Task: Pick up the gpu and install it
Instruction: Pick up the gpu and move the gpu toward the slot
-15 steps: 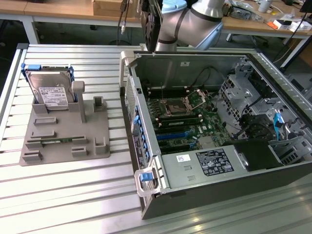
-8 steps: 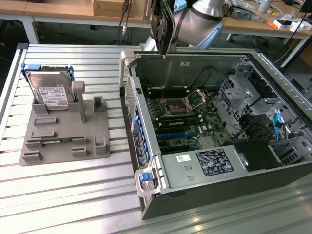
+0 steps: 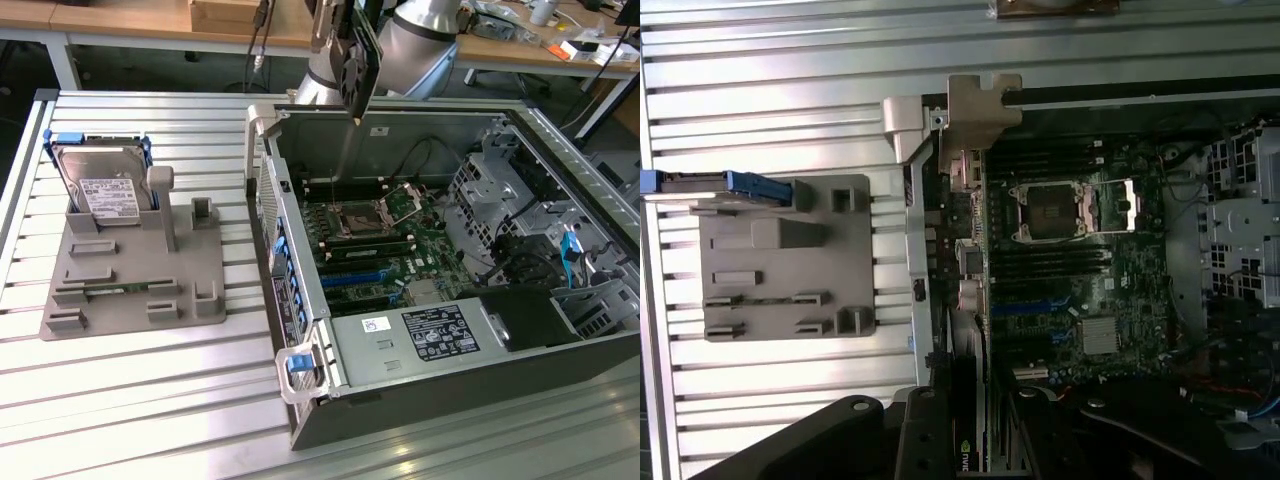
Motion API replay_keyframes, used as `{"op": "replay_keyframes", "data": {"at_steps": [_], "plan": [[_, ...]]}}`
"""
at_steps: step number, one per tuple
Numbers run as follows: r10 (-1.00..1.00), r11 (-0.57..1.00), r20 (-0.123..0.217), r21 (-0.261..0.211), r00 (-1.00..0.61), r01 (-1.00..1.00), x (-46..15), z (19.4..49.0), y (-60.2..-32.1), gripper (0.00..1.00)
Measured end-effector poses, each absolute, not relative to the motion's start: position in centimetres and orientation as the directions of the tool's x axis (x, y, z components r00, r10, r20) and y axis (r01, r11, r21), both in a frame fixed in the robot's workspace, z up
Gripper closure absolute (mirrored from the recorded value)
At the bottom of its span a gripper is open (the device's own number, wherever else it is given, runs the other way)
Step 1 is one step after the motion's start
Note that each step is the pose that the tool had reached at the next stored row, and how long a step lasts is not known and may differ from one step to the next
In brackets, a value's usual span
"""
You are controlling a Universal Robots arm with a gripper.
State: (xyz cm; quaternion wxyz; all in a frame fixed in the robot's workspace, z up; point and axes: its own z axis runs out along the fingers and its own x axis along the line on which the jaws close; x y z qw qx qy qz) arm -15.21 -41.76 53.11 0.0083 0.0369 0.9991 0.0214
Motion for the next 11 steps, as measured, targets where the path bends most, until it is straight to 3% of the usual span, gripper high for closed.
{"op": "replay_keyframes", "data": {"at_steps": [11], "plan": [[0.074, 0.996, -0.014, 0.043, -0.997, 0.074, -13.0, 52.4, -41.8, 0.73]]}}
